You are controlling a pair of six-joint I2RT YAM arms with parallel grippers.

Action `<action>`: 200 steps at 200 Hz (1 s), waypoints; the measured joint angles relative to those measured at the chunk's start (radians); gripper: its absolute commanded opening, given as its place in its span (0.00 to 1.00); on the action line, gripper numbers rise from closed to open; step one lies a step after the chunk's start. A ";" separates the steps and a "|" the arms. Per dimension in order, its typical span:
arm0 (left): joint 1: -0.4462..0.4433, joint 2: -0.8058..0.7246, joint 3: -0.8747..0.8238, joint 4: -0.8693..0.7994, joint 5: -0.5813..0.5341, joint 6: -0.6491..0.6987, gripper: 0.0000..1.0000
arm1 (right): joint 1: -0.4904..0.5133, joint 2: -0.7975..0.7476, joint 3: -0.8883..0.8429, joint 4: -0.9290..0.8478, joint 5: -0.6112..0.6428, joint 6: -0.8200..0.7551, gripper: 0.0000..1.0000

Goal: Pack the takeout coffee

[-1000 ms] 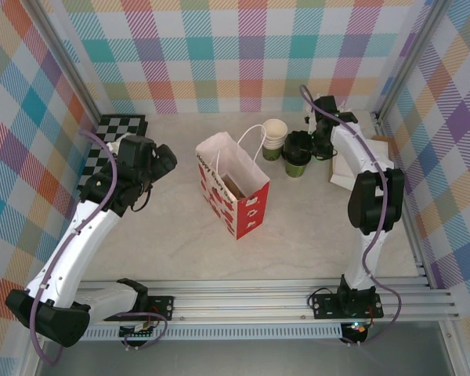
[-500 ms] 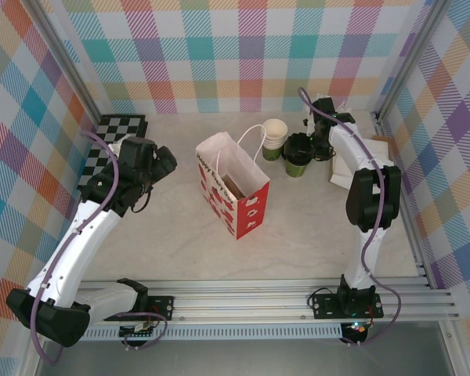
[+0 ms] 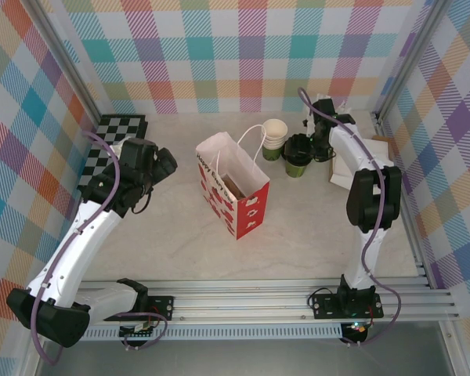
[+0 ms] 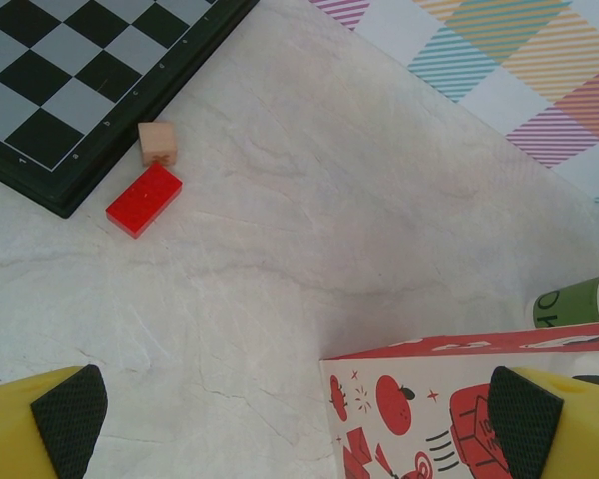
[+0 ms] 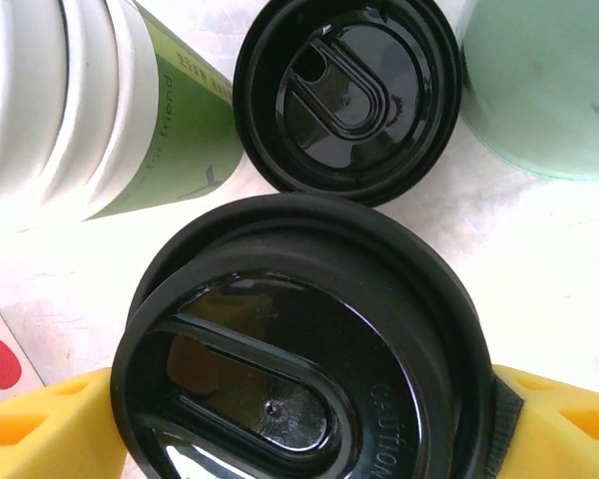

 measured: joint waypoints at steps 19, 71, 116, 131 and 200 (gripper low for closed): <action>0.000 -0.005 -0.010 0.000 0.000 0.000 1.00 | 0.000 -0.049 -0.063 -0.002 -0.005 0.000 0.81; 0.000 -0.006 -0.020 0.009 0.012 0.000 1.00 | 0.019 -0.275 -0.321 -0.005 -0.019 0.007 0.80; 0.000 -0.005 -0.026 0.029 0.032 0.000 1.00 | 0.082 -0.431 -0.518 -0.008 -0.028 0.041 0.81; 0.002 -0.005 -0.026 0.031 0.037 0.000 1.00 | 0.098 -0.476 -0.562 -0.007 -0.033 0.055 0.81; 0.003 -0.005 -0.026 0.031 0.050 0.000 1.00 | 0.118 -0.579 -0.660 -0.018 -0.030 0.082 1.00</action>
